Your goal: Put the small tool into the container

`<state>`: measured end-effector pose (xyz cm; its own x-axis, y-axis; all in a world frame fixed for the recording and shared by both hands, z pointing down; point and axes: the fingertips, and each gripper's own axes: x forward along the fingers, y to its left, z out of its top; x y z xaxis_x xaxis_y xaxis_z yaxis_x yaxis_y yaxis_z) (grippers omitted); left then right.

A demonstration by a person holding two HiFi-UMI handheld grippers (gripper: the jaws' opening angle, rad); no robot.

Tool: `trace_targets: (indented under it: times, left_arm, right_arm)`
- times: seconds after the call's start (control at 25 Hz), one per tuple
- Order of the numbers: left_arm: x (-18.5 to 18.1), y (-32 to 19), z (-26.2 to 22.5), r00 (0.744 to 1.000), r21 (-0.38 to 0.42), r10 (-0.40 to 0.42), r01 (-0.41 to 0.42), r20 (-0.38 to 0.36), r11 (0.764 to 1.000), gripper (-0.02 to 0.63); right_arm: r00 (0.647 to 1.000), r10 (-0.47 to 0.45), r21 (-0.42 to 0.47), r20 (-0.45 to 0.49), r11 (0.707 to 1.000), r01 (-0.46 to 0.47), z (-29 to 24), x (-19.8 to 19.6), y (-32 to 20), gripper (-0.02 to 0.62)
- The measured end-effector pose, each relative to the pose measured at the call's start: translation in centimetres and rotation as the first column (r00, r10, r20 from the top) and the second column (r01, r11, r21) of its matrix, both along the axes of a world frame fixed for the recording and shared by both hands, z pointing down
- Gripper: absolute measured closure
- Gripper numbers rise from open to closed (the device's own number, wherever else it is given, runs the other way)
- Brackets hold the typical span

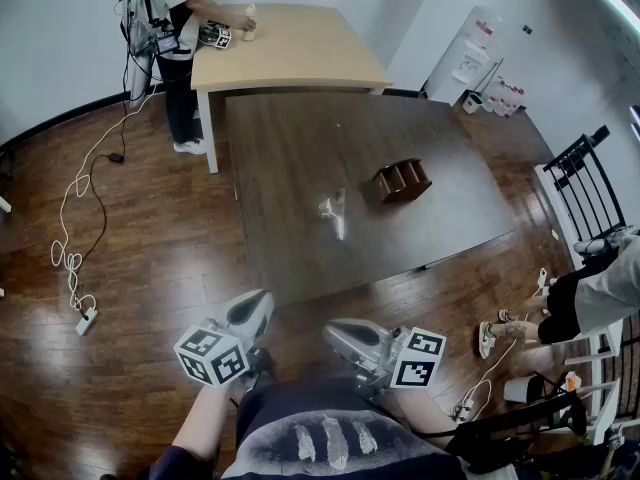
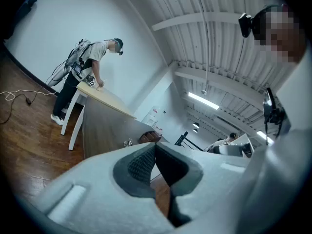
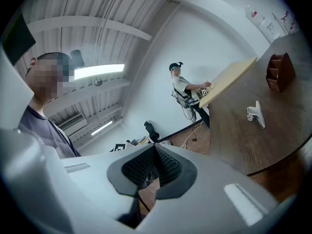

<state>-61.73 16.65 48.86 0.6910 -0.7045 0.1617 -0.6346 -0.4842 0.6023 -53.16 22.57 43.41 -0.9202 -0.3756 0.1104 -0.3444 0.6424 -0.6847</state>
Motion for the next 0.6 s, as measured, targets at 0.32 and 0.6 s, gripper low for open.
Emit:
trace_targets:
  times: [0.32,0.6]
  left_arm:
    - [7.0,-4.5,-0.8,0.997,0.000,-0.028,0.028,0.074,1.000,0.606]
    - [16.1,-7.7,-2.2,0.984,0.006,-0.025,0.024,0.178,1.000,0.606]
  right_arm:
    - [0.997,-0.014,0.012,0.069,1.000,0.013,0.2,7.8,-5.0,0.597]
    - [0.986,-0.050,0.025,0.161,0.999,0.047,-0.1,16.9,-8.7,0.597]
